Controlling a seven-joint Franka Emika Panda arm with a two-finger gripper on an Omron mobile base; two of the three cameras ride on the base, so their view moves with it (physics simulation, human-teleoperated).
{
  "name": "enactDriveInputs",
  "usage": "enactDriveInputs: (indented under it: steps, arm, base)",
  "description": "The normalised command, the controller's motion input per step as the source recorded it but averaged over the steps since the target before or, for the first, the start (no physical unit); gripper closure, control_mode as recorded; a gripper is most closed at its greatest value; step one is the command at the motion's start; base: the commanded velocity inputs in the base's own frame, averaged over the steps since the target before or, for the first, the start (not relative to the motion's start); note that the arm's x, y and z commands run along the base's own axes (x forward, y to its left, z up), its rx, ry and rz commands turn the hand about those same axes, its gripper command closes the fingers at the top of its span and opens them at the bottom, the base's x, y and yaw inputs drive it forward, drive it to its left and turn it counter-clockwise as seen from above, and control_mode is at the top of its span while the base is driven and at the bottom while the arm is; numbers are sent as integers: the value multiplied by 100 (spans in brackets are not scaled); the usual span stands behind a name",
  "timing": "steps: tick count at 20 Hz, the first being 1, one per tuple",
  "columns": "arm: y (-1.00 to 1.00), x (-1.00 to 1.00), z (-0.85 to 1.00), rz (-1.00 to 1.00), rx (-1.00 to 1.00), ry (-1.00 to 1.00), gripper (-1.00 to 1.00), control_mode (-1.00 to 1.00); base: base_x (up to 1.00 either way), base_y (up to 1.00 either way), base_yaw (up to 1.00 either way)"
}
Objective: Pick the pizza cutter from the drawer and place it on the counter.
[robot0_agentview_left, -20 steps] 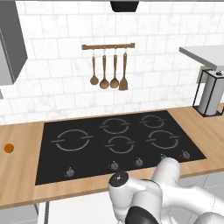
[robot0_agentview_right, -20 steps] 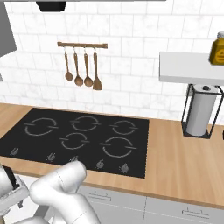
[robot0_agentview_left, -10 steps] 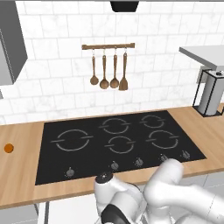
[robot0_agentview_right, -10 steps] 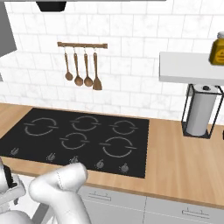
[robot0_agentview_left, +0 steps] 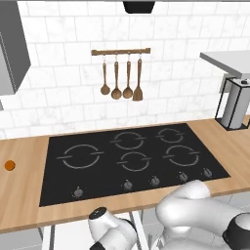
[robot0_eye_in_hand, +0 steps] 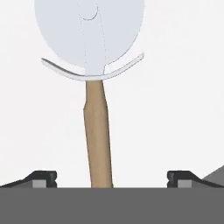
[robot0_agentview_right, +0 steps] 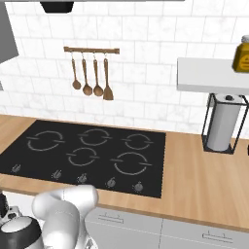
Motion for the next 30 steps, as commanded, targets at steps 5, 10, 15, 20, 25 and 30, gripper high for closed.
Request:
enactDriveInputs:
  steps: [5,10,15,20,25,30]
  arm:
    - [31,2,-54,0,-13,2,-100,-100]
    - [15,0,-86,0,-21,2,100,-100]
    - [-33,-4,-67,0,-5,-12,100,-100]
    - [-5,-34,-32,0,-2,-6,100,-100]
    - [0,-60,50,0,6,-7,100,-100]
    - [0,-40,100,0,18,1,100,-100]
  base:
    - [0,0,0]
    - [0,0,0]
    - [0,0,0]
    - [0,0,0]
    - [0,0,0]
    - [0,0,0]
